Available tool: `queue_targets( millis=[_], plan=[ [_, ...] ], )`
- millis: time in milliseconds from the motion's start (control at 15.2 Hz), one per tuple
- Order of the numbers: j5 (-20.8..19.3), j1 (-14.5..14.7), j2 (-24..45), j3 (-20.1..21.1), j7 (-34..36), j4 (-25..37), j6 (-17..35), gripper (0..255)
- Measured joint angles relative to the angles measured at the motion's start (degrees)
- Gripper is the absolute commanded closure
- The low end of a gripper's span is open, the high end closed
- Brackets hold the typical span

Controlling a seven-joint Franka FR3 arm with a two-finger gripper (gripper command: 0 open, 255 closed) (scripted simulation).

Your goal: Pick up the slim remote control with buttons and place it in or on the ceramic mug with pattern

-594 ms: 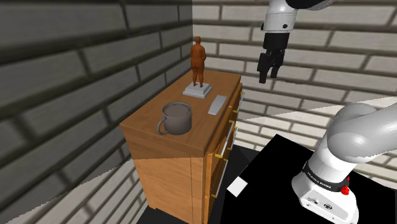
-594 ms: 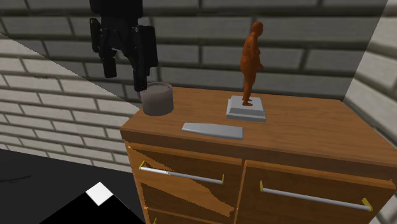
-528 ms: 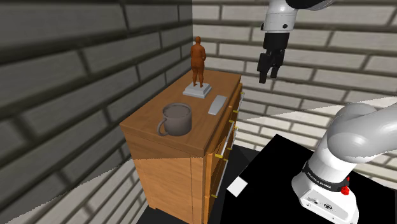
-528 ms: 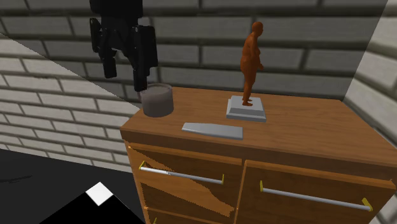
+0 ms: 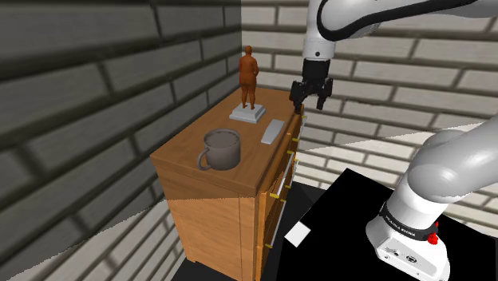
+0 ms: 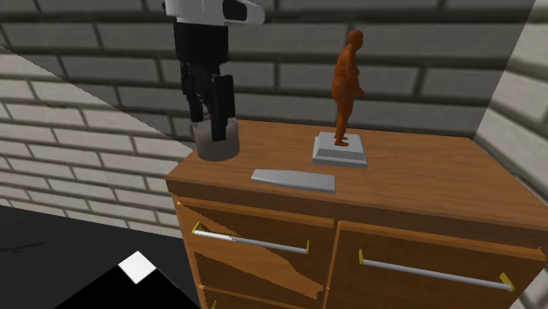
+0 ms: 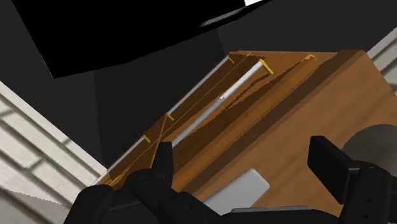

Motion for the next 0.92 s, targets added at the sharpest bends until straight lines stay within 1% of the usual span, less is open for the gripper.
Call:
queue_targets(
  millis=[132, 462, 660, 924],
  plan=[
    [0.5, -1.1, 3.1, 1.5, 4.9, -0.3, 3.9, 0],
    [0.0, -4.3, 13.3, 4.3, 16.8, 2.5, 12.6, 0],
    [-1.1, -5.9, 19.3, 5.6, 24.4, 4.3, 17.4, 0],
    [-3.5, -8.0, 27.5, 6.2, 34.3, 8.5, 22.2, 0]
  ],
)
